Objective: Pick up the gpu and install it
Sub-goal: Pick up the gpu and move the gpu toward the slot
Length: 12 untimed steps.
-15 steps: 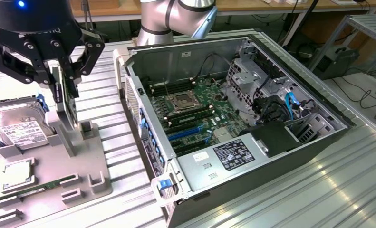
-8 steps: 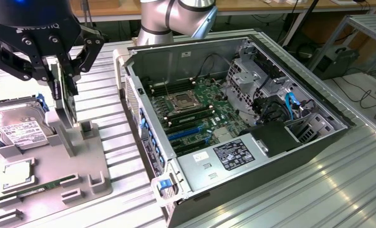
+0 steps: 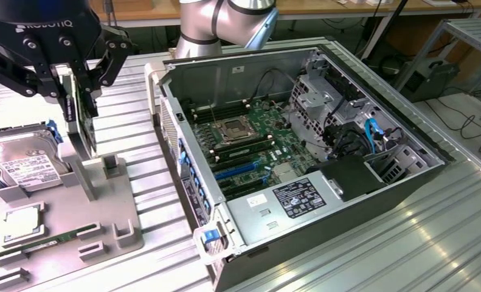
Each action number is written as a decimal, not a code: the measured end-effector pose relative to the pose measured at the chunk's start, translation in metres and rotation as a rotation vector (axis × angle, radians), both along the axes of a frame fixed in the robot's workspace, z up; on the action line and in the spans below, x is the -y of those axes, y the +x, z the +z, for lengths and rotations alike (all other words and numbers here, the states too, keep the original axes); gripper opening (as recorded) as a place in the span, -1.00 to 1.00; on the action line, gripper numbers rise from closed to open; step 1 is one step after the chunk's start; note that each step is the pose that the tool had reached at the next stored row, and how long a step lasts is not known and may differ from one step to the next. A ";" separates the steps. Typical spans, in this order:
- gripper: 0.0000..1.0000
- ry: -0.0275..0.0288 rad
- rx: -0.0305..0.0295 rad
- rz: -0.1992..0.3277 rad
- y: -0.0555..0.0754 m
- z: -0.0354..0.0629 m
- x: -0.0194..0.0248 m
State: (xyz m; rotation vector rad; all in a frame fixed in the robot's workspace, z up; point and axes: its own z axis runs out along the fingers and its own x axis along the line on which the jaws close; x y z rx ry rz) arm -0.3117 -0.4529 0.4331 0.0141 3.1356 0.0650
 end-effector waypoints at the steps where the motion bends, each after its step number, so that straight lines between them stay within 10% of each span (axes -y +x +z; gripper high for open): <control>1: -0.44 0.0000 0.0000 0.000 0.000 0.0005 0.0000; 12: -0.44 0.0004 -0.0001 0.000 0.000 0.0036 0.0003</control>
